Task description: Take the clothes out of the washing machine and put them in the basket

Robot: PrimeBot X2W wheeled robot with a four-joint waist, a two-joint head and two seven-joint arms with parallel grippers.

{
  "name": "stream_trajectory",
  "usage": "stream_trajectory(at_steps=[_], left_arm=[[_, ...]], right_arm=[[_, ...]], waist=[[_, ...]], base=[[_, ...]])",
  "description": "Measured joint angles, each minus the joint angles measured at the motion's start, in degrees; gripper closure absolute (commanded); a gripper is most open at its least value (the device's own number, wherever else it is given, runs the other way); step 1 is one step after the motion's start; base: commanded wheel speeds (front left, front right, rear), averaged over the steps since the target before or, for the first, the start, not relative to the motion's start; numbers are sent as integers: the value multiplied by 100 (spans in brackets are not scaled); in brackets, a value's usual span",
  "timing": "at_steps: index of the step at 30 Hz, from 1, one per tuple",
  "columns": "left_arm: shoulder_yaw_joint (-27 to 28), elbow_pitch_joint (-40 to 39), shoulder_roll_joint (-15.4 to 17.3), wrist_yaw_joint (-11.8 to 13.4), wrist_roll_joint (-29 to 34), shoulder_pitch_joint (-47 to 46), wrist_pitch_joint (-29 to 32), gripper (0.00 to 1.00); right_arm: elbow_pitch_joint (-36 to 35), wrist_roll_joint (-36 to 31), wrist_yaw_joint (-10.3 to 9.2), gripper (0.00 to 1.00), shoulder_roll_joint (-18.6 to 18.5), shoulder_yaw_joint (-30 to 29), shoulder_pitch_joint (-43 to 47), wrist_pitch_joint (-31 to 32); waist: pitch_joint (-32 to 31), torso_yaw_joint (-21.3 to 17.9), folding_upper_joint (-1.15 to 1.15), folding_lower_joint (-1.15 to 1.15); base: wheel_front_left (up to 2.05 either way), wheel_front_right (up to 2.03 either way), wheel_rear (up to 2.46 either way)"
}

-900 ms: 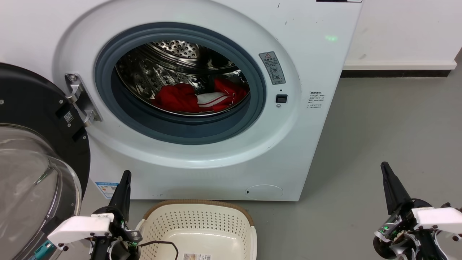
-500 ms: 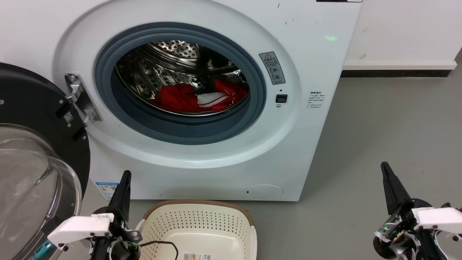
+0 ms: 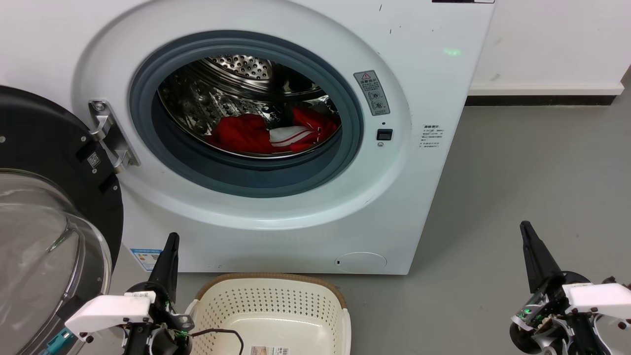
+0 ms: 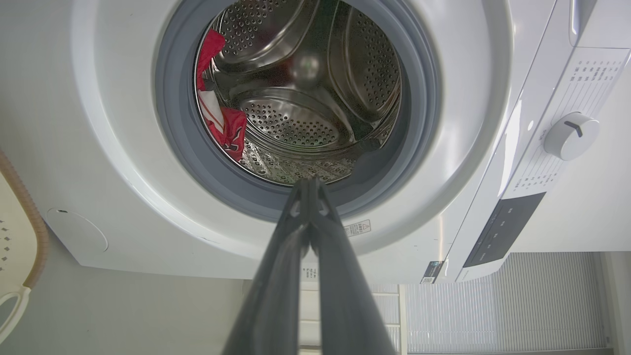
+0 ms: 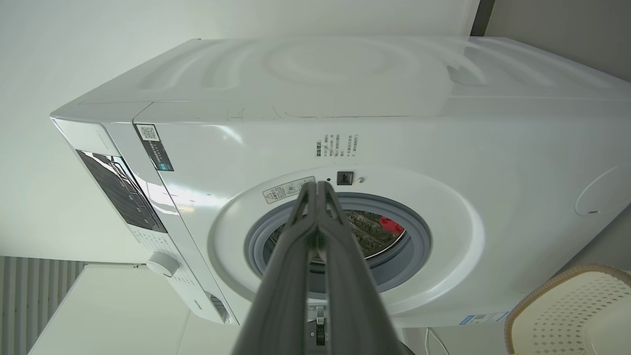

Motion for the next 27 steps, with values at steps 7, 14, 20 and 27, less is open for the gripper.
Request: stream_trajectory(at_steps=[7, 14, 20, 27], left_arm=[[0, 0, 0, 0, 0, 0, 0, 100], [-27, 221, -16, 1, 1, 195, -19, 0], [-35, 179, -22, 1, 100, 283, -176, 0], [67, 68, -24, 1, 410, 349, -360, 0]], right_arm=[[0, 0, 0, 100, 0, 0, 0, 0], [210, -2, -1, 0, 22, 8, 192, -1], [212, -108, -1, 0, 32, 16, 274, -158], [127, -471, -1, 0, 32, -56, 280, -352]], waist=[[0, 0, 0, 0], [1, 0, 0, 0], [-3, -9, 0, 0], [-7, -22, 0, 0]], base=[[0, 0, 0], [0, 0, 0], [0, 0, 0], [0, 0, 0]])
